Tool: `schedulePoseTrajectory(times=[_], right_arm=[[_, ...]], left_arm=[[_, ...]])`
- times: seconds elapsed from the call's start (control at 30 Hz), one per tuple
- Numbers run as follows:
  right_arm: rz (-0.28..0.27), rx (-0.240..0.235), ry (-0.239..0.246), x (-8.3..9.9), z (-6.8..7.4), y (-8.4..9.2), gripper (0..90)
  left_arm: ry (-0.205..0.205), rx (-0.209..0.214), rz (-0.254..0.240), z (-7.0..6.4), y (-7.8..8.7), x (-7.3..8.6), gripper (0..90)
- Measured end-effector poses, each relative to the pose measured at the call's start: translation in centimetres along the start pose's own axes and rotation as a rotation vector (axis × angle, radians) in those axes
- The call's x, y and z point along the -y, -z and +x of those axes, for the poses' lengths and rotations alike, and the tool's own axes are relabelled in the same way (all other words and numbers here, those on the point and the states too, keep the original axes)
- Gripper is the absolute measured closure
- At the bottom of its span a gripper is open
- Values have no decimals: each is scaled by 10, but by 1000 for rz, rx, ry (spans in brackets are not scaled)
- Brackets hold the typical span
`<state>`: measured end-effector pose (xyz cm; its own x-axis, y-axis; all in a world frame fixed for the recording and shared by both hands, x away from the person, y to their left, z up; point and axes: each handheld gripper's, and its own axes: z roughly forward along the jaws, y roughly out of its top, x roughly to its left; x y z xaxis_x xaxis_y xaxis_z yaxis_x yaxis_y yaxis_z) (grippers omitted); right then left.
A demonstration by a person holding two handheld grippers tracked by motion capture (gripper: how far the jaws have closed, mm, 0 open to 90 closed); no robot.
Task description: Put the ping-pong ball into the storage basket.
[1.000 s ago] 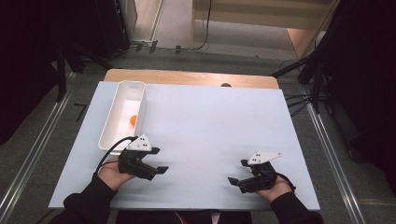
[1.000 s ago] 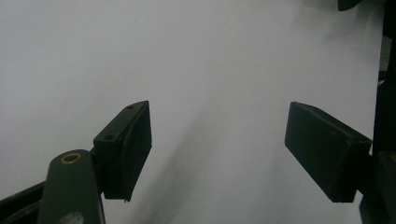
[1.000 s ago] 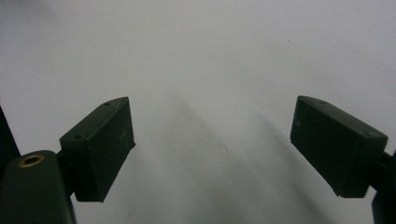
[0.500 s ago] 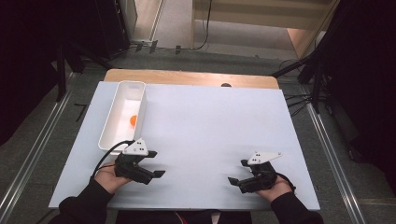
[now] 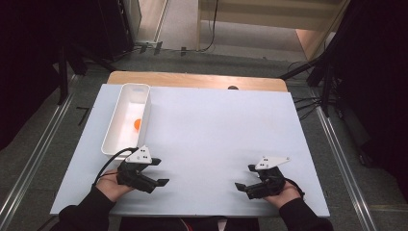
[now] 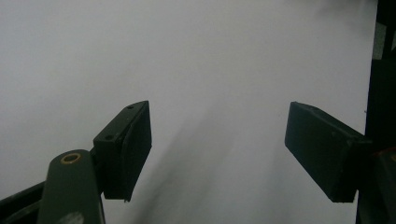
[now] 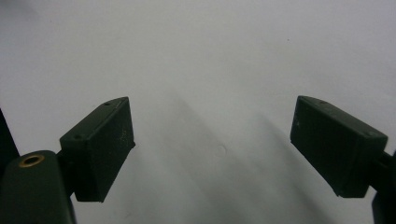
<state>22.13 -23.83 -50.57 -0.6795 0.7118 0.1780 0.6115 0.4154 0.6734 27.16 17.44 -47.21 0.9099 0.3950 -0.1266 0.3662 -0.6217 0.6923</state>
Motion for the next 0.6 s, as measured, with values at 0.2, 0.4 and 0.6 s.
schedulePoseTrajectory(times=[0.2,0.4,0.6], right_arm=[[0,0,3,0,0,0,123],[1,-1,2,0,0,0,123],[0,-2,2,0,0,0,123]], left_arm=[[12,4,14,1,1,3,234],[11,10,20,2,2,5,234],[21,16,19,3,3,7,234]])
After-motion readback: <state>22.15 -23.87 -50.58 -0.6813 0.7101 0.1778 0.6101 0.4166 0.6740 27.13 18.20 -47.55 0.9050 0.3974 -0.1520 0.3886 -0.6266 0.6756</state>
